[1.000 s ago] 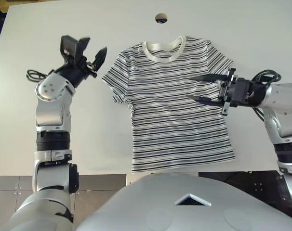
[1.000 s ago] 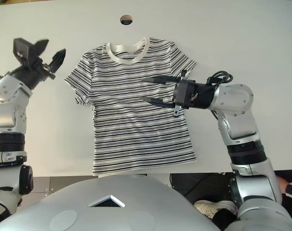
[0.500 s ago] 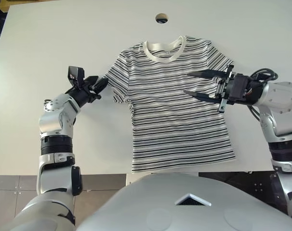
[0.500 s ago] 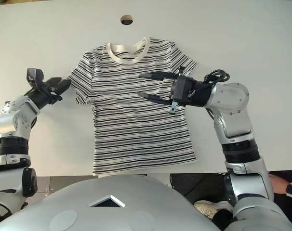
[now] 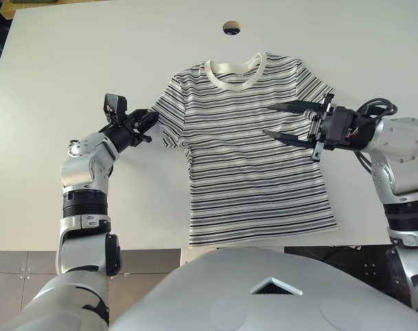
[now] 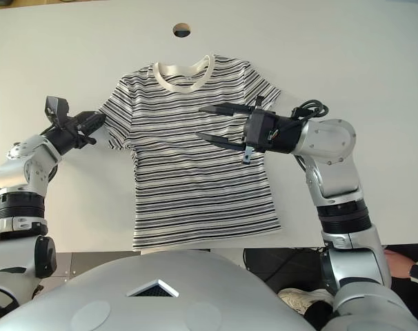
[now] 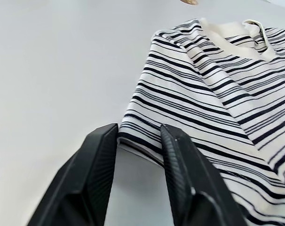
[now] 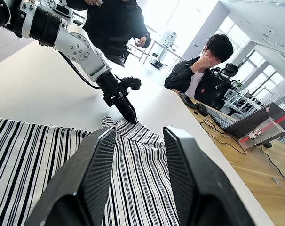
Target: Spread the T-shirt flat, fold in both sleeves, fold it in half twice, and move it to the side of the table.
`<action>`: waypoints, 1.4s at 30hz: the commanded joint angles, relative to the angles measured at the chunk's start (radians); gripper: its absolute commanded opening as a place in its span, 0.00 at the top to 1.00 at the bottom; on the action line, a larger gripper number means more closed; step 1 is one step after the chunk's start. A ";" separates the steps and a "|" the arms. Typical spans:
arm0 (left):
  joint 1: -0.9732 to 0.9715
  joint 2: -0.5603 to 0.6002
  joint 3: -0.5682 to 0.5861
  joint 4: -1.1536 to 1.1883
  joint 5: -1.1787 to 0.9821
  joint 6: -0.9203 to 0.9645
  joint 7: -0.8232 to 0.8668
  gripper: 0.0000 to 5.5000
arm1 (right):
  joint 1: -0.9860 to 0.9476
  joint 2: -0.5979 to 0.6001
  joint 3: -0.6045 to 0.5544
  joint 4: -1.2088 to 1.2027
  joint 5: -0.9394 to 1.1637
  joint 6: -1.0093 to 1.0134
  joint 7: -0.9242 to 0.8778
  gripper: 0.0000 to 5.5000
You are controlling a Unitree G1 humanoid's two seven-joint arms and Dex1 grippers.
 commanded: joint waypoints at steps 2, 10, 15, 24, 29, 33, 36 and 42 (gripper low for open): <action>0.032 -0.014 -0.015 -0.006 0.008 0.053 -0.011 0.85 | -0.012 0.009 -0.011 0.010 -0.013 -0.001 0.003 0.66; 0.023 -0.002 0.015 -0.108 -0.014 0.085 -0.007 0.98 | -0.015 0.016 -0.014 0.024 -0.016 -0.008 0.002 0.66; 0.022 0.009 0.041 -0.264 -0.066 0.155 -0.014 0.98 | -0.018 0.024 -0.017 0.032 -0.022 -0.013 -0.004 0.66; 0.011 -0.084 -0.006 -0.474 -0.186 0.311 0.004 0.98 | -0.048 0.049 -0.034 0.097 -0.090 0.012 -0.085 0.66; -0.054 -0.177 0.009 -0.470 -0.258 0.375 0.072 0.98 | -0.057 0.057 -0.043 0.145 -0.106 -0.001 -0.103 0.66; -0.086 -0.226 -0.005 -0.405 -0.236 0.356 0.115 0.98 | -0.059 0.059 -0.057 0.168 -0.114 -0.001 -0.118 0.66; -0.103 -0.255 -0.009 -0.333 -0.214 0.331 0.139 0.98 | -0.085 0.058 -0.073 0.271 -0.145 -0.025 -0.142 0.66; -0.117 -0.286 -0.029 -0.280 -0.179 0.290 0.150 0.83 | -0.204 0.068 -0.143 0.540 -0.198 0.018 -0.266 0.66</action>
